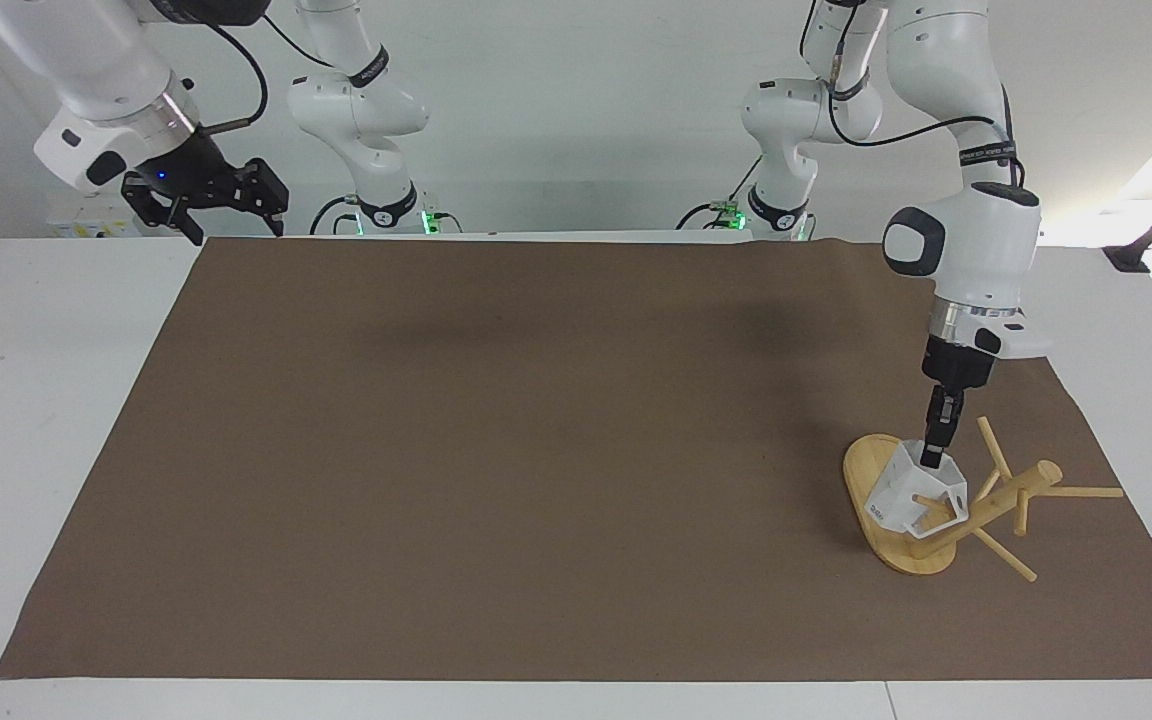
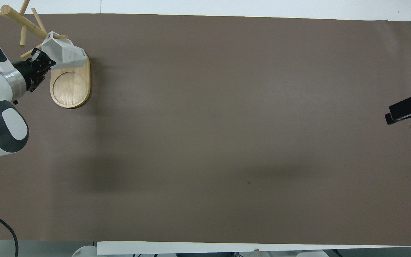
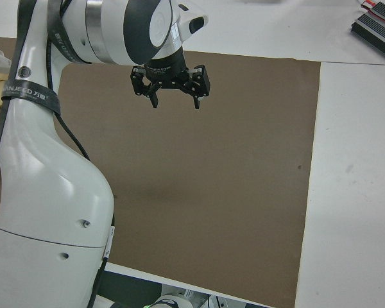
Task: Hang cup on rack
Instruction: 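Release the cup and withdraw the left gripper from the rack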
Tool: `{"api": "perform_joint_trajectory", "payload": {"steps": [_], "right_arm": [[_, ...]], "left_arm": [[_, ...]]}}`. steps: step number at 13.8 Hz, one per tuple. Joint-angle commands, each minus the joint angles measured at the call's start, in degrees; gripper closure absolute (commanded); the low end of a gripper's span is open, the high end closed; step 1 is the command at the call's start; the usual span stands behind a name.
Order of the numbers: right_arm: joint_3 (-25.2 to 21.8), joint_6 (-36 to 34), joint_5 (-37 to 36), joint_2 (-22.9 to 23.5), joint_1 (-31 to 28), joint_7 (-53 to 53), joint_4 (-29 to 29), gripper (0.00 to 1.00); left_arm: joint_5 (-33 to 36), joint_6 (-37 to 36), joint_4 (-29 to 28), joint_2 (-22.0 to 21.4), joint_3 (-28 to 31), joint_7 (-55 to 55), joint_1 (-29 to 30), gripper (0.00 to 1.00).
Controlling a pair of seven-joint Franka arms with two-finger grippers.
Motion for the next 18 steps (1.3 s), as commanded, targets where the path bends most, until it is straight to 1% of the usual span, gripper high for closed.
{"api": "perform_joint_trajectory", "payload": {"steps": [1,3,4,5,7,9,10,11,16,18], "right_arm": [[0.1,1.6,-1.2,-2.6,-0.1,3.4,-3.6,0.00],[0.1,1.8,-1.3,-1.7,0.5,4.5,-3.1,0.00],[0.2,1.7,-1.3,-1.7,0.5,4.5,-3.0,0.00],[0.2,1.6,-1.3,-1.7,0.4,4.5,-3.1,0.00],[0.2,1.6,-1.2,-1.9,-0.1,4.5,-3.3,0.00],[0.2,1.6,-1.3,-1.8,0.2,4.6,-3.1,0.00],[0.2,1.5,-1.3,-1.8,0.3,4.6,-3.1,0.00],[0.2,1.3,-1.3,-1.8,0.3,4.5,-3.1,0.00],[0.2,1.2,-1.3,-1.9,0.1,4.5,-3.2,0.00],[0.2,1.2,-1.3,-1.9,0.0,4.4,-3.2,0.00]], "left_arm": [[-0.4,-1.7,2.2,0.7,-0.6,1.1,1.1,0.34],[-0.4,-8.1,4.0,-0.5,-0.4,0.7,1.1,0.15],[-0.4,-12.5,4.7,-2.0,-0.3,0.6,1.0,0.08],[0.0,-17.2,4.8,-4.1,-0.2,0.6,1.0,0.03],[1.3,-28.4,4.8,-9.2,-0.1,1.3,1.3,0.01],[9.7,-39.0,5.6,-12.8,-0.3,1.6,1.3,0.01],[12.4,-43.7,7.5,-13.0,-0.4,2.5,1.2,0.01],[13.4,-48.8,10.0,-12.7,-0.5,5.7,1.1,0.01],[13.7,-69.8,22.4,-11.9,-0.2,33.5,1.4,0.01],[15.8,-75.9,26.1,-11.2,-0.3,38.6,1.3,0.01]]}}
